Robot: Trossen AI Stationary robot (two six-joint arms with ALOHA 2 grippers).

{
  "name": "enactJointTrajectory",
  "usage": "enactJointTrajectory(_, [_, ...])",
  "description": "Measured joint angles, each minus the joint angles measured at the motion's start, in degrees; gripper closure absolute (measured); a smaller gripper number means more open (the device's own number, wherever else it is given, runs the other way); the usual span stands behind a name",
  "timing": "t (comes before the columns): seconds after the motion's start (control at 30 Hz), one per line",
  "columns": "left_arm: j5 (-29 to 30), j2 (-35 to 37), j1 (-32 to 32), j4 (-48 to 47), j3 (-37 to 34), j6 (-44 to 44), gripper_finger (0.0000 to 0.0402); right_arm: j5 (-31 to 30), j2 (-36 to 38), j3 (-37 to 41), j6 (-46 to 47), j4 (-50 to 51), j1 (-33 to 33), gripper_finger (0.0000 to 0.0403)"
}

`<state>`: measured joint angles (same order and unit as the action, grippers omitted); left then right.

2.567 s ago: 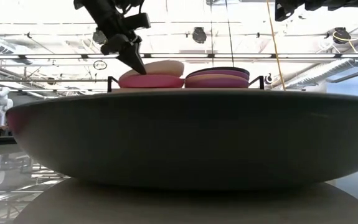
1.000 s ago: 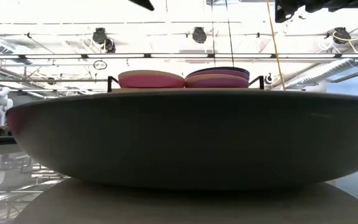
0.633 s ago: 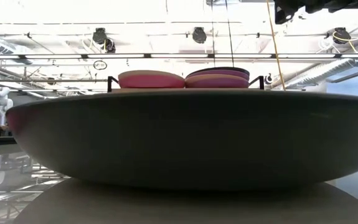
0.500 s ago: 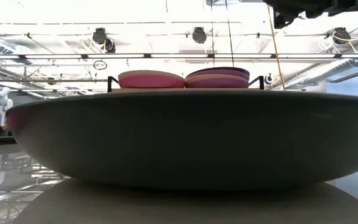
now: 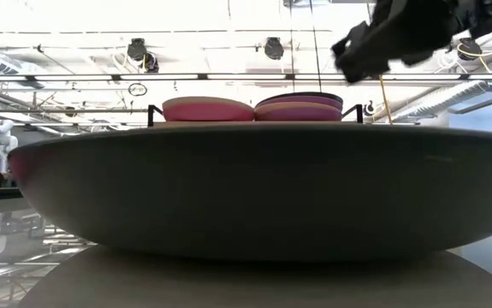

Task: Place and stack plates onto a shelf
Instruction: Stack the black plate on top of the brown plate on the shelf

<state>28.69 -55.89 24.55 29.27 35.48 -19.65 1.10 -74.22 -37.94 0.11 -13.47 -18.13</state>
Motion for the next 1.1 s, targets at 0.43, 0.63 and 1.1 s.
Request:
enactJointTrajectory(0.43, [-0.1,0.1,-1.4,15.7,-11.4,3.5,0.0266,1.9,-19.5,-8.6,10.5,0.2,2.2,0.0222])
enactJointTrajectory(0.63, [-0.1,0.1,-1.4,16.6,-11.4,3.0,0.0266,2.2,-24.0,-9.5,11.2,-1.8,2.6,0.0224])
enactJointTrajectory(1.1, [-0.2,0.1,-1.4,16.4,-11.4,4.9,0.0266,2.2,-27.9,-9.5,12.8,-2.7,2.7,0.0244])
